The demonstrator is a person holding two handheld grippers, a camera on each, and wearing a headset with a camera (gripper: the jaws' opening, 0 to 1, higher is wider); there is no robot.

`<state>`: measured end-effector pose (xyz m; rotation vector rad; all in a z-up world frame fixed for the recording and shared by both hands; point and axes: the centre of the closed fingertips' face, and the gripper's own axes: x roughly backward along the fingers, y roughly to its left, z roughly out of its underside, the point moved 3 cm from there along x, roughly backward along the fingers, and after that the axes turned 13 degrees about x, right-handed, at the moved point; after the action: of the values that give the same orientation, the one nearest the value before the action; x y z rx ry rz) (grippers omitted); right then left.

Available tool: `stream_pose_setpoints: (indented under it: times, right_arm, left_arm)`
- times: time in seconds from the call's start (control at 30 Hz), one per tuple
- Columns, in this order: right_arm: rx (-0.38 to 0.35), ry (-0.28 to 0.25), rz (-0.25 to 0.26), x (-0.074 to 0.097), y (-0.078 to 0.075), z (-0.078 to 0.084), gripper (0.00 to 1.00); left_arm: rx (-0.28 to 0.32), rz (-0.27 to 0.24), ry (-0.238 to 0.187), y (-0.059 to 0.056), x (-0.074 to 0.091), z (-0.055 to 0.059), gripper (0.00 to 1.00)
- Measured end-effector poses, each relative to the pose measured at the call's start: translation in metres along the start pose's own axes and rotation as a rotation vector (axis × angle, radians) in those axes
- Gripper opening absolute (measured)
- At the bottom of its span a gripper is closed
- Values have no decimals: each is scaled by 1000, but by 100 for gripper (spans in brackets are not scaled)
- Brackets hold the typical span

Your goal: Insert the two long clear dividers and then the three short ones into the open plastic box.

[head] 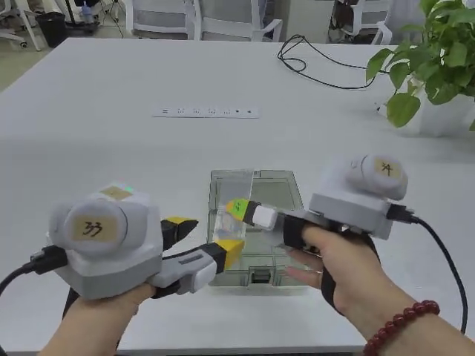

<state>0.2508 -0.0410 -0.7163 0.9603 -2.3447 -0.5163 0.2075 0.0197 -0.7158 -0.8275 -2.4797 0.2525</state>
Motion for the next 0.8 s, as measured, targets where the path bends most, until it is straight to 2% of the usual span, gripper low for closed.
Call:
stream_pose_setpoints:
  times: [0.07,0.13,0.23,0.33,0.53,0.77,0.8]
  right_arm:
    - [3,40,22,4,-5,-1,7]
    - [14,95,65,10,-12,0,7]
    - [25,134,100,16,-17,-3,7]
    - [40,198,145,22,-25,-3,6]
    - [21,279,194,29,-34,-1,6]
    - [-9,339,255,36,-39,3,6]
    - [-14,349,263,35,-43,3,6]
  left_arm:
    - [-28,1,8,-1,2,2,51]
    - [-53,9,13,-2,3,4,54]
    - [-80,15,19,-1,5,6,59]
    - [-100,18,27,1,6,8,64]
    - [-123,32,30,2,6,9,73]
    - [-156,58,38,1,4,12,83]
    - [-158,61,39,1,3,12,84]
